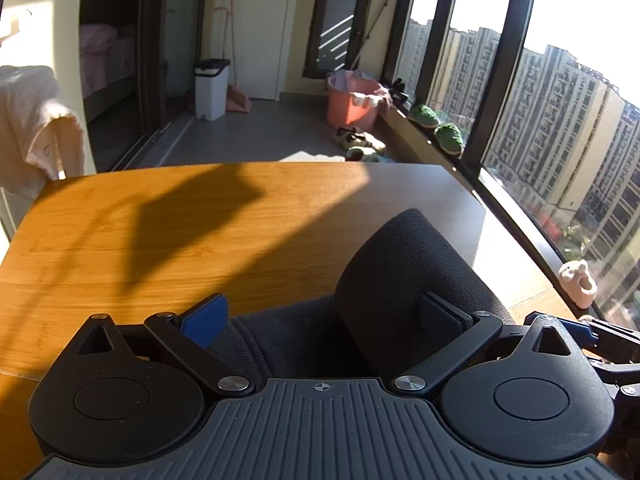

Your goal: Fold clothes

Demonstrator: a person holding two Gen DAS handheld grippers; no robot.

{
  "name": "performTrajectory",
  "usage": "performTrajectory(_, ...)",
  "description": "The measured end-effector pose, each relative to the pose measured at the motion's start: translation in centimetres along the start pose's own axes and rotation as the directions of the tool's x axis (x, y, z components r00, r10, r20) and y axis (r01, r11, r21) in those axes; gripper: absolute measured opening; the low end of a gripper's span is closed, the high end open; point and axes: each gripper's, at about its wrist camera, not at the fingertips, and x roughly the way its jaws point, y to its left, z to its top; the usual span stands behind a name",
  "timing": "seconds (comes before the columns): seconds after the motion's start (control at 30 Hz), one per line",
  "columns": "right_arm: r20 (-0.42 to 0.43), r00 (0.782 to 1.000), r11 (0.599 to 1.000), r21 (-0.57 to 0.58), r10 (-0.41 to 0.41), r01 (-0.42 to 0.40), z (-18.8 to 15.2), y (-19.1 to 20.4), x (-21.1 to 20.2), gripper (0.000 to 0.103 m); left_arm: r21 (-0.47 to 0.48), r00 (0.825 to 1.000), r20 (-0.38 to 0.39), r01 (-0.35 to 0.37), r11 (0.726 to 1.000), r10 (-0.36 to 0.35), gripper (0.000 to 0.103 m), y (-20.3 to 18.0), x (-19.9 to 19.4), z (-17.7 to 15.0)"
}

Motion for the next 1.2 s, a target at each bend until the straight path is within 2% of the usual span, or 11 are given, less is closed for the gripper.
performTrajectory(0.23, -0.056, 0.998, 0.997, 0.064, 0.042, -0.039, -0.7, 0.3, 2.7, 0.074, -0.049, 1.0, -0.003, 0.015, 0.999, -0.015, 0.103, 1.0, 0.0, -0.2)
performTrajectory(0.3, -0.054, 0.998, 0.997, 0.074, 0.027, -0.023, -0.7, 0.4, 2.8, 0.057, -0.064, 1.0, -0.001, 0.023, 0.998, -0.023, 0.103, 1.3, -0.2, 0.0)
performTrajectory(0.4, -0.036, 0.999, 1.0, 0.011, -0.013, 0.013, -0.4, 1.2, 2.1, 0.053, -0.092, 0.999, 0.015, 0.041, 0.995, -0.04, 0.103, 1.7, -0.9, 0.4)
performTrajectory(0.47, -0.015, 0.996, 0.987, -0.136, -0.082, 0.079, -0.6, 3.2, 2.0, 0.053, -0.12, 0.997, 0.037, 0.064, 0.991, -0.06, 0.103, 1.9, -1.5, 1.0)
performTrajectory(0.53, 0.017, 0.987, 0.934, -0.32, -0.16, 0.157, -1.2, 5.7, 2.1, 0.053, -0.139, 0.995, 0.058, 0.09, 0.986, -0.083, 0.103, 2.0, -2.1, 1.6)
performTrajectory(0.6, 0.062, 0.975, 0.84, -0.499, -0.213, 0.215, -2.7, 8.5, 2.5, 0.055, -0.134, 0.994, 0.067, 0.1, 0.986, -0.092, 0.103, 1.6, -2.6, 1.9)
performTrajectory(0.67, 0.111, 0.964, 0.747, -0.613, -0.242, 0.259, -4.1, 10.6, 3.0, 0.057, -0.113, 0.995, 0.06, 0.083, 0.99, -0.076, 0.103, 1.1, -2.5, 2.0)
performTrajectory(0.73, 0.139, 0.958, 0.694, -0.664, -0.249, 0.277, -4.9, 11.8, 3.2, 0.06, -0.078, 0.999, 0.042, 0.036, 0.996, -0.032, 0.103, 0.7, -1.9, 1.6)
performTrajectory(0.8, 0.122, 0.97, 0.72, -0.652, -0.209, 0.237, -4.6, 11.9, 2.8, 0.068, -0.048, 0.999, 0.041, 0.003, 0.999, -0.001, 0.103, 0.7, -1.5, 1.3)
performTrajectory(1.0, 0.041, 0.999, 0.957, -0.291, 0.016, -0.003, -1.0, 7.3, 0.4, 0.086, -0.076, 0.998, 0.017, -0.053, 0.996, 0.054, 0.103, 2.9, -0.8, 0.3)
performTrajectory(1.2, 0.055, 0.997, 0.927, -0.369, -0.056, 0.072, -0.7, 7.2, 1.9, 0.082, -0.091, 0.999, 0.012, -0.04, 0.995, 0.041, 0.103, 3.2, -0.3, 0.1)
